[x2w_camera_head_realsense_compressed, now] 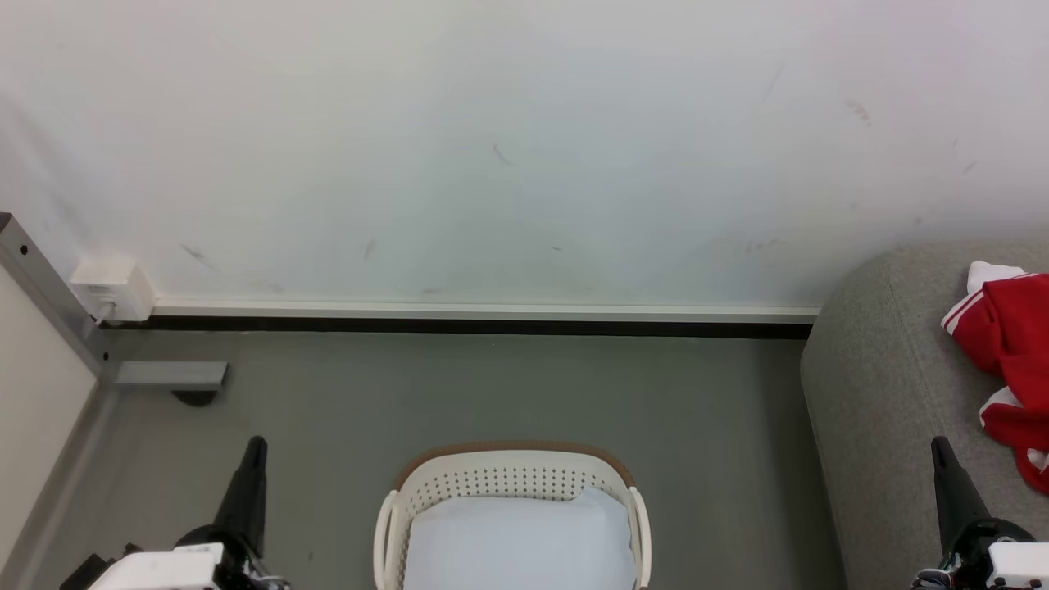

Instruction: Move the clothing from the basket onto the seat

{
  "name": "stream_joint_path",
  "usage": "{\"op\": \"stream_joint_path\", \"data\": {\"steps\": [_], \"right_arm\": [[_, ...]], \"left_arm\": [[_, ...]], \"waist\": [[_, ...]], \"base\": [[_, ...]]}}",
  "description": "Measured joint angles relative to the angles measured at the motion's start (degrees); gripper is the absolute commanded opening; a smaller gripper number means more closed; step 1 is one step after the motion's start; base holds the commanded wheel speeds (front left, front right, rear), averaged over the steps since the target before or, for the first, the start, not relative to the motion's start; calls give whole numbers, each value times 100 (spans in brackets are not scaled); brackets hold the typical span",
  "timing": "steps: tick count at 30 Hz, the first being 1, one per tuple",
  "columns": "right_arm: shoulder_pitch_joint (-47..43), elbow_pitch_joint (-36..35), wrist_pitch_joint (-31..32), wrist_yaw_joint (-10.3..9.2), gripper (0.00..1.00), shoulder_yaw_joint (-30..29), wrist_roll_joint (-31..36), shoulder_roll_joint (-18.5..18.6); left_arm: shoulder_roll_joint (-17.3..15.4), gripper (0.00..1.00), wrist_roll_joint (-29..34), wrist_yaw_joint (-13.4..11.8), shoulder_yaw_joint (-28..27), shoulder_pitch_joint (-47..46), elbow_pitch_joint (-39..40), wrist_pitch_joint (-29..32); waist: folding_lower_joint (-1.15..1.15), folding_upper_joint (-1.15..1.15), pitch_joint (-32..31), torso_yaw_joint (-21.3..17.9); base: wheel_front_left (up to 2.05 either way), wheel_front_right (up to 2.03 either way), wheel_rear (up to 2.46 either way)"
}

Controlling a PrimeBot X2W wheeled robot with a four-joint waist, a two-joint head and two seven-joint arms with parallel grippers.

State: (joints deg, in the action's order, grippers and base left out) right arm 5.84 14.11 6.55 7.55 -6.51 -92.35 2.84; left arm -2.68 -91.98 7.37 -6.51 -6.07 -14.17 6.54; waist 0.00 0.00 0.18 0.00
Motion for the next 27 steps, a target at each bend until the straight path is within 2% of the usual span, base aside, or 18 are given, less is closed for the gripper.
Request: {"op": "stream_joint_path", "data": {"steps": [27], "right_arm": [[0,0,0,0,0,0,-1,0]], "left_arm": [[0,0,0,0,0,0,0,0]], "waist": [[0,0,0,0]], "base": [[0,0,0]]}}
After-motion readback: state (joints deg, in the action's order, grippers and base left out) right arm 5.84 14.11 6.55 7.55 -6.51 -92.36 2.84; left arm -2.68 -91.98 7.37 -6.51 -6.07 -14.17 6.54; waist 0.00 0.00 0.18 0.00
